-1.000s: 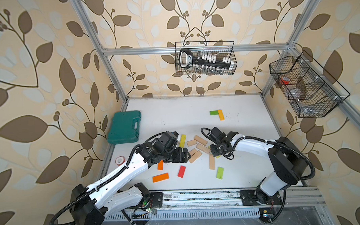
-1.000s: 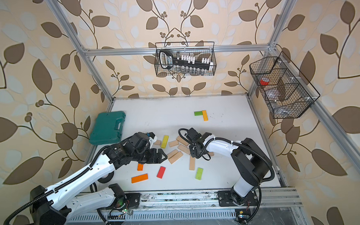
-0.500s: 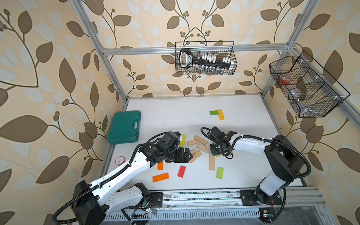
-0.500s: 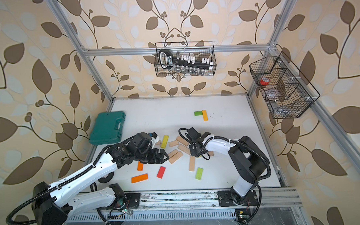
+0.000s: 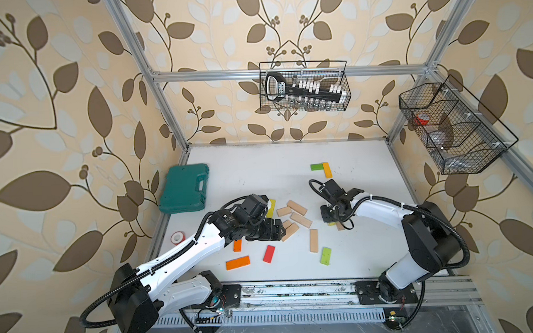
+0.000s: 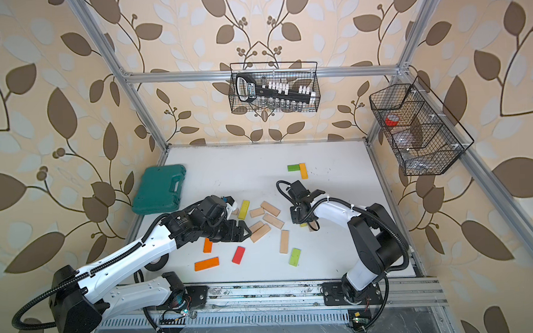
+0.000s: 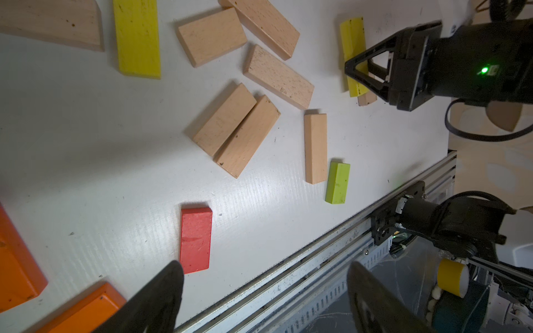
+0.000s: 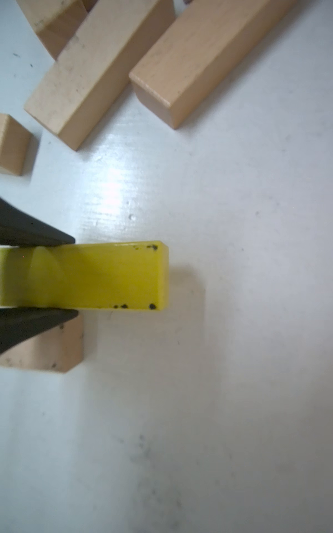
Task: Assemble a giraffe with building blocks
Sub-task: Pick up the building block from the center of the board, then assemble the building block at the center of the board.
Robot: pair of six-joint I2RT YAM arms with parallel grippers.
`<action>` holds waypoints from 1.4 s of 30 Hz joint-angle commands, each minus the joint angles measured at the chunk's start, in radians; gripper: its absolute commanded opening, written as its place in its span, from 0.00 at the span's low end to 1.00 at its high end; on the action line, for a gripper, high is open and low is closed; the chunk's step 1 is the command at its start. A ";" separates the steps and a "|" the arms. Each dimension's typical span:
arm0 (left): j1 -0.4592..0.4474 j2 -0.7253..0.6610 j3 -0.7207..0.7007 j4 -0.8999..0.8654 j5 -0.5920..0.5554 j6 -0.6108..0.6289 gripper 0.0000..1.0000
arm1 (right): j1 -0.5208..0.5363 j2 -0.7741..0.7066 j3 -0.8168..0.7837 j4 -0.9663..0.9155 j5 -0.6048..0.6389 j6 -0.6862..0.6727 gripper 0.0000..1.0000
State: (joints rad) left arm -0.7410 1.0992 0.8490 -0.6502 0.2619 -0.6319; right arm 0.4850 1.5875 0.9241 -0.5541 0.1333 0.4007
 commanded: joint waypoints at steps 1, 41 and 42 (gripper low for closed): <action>-0.010 0.010 0.019 0.035 0.028 0.005 0.89 | -0.054 -0.065 0.047 -0.064 -0.014 -0.048 0.18; -0.004 0.510 0.243 0.243 0.230 0.144 0.90 | -0.289 0.348 0.278 0.079 -0.134 -0.168 0.23; 0.000 0.507 0.245 0.239 0.231 0.146 0.90 | -0.286 0.361 0.290 0.073 -0.131 -0.164 0.23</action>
State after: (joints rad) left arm -0.7403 1.6039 1.0554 -0.4168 0.4568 -0.5228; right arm 0.1764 1.8870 1.1862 -0.4576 0.0151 0.2424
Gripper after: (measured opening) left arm 0.903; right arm 0.249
